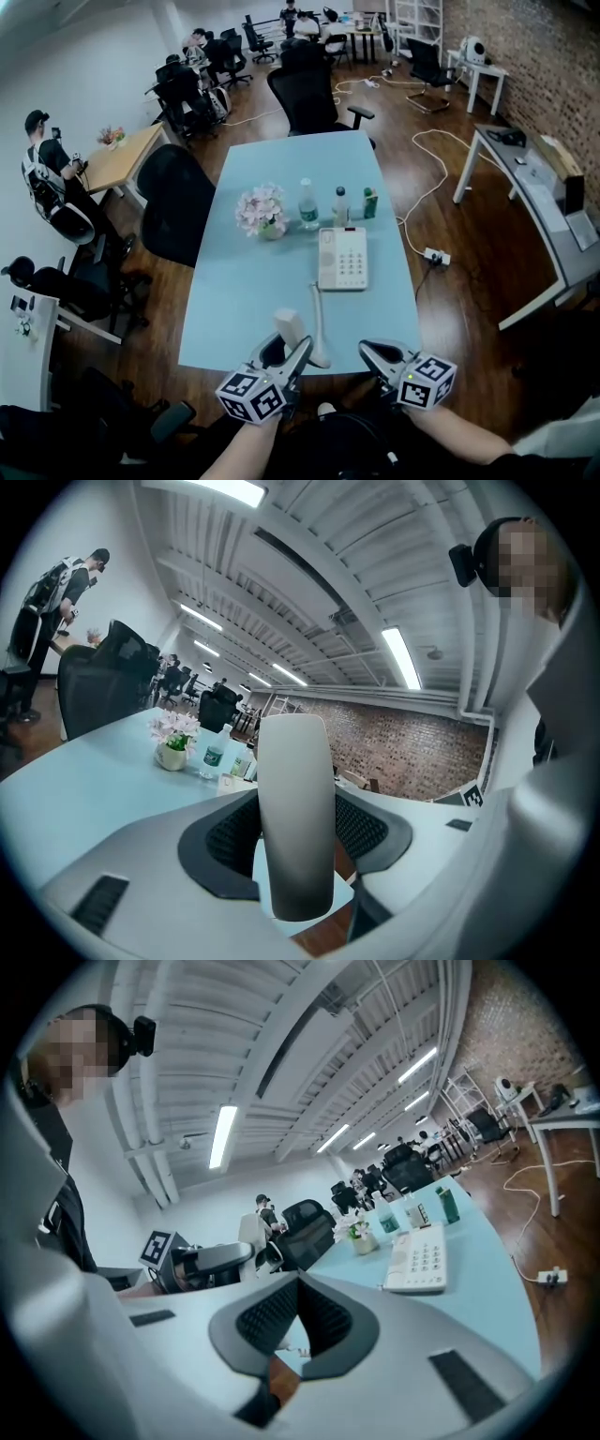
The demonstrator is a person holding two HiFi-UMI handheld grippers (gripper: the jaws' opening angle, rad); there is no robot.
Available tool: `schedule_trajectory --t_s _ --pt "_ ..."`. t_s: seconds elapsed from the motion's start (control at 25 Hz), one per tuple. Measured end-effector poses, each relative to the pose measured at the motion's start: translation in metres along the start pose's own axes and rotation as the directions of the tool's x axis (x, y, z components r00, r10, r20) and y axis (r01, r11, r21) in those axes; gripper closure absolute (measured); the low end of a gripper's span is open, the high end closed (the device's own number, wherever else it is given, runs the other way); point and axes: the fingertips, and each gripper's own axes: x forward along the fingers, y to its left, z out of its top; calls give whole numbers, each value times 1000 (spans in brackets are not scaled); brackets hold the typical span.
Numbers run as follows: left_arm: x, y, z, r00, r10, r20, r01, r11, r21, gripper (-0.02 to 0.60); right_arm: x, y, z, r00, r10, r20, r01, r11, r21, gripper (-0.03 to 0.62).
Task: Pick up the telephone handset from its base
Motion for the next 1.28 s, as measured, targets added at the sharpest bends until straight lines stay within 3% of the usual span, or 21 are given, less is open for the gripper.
schedule_trajectory --t_s 0.6,1.28 --pt "3 1 4 1000 -4 6 4 1000 12 351 1 2 4 1000 -22 -11 21 996 -91 582" --pt "7 3 6 1000 -5 -4 5 1000 17 351 3 1 5 1000 -20 -6 20 996 -92 582"
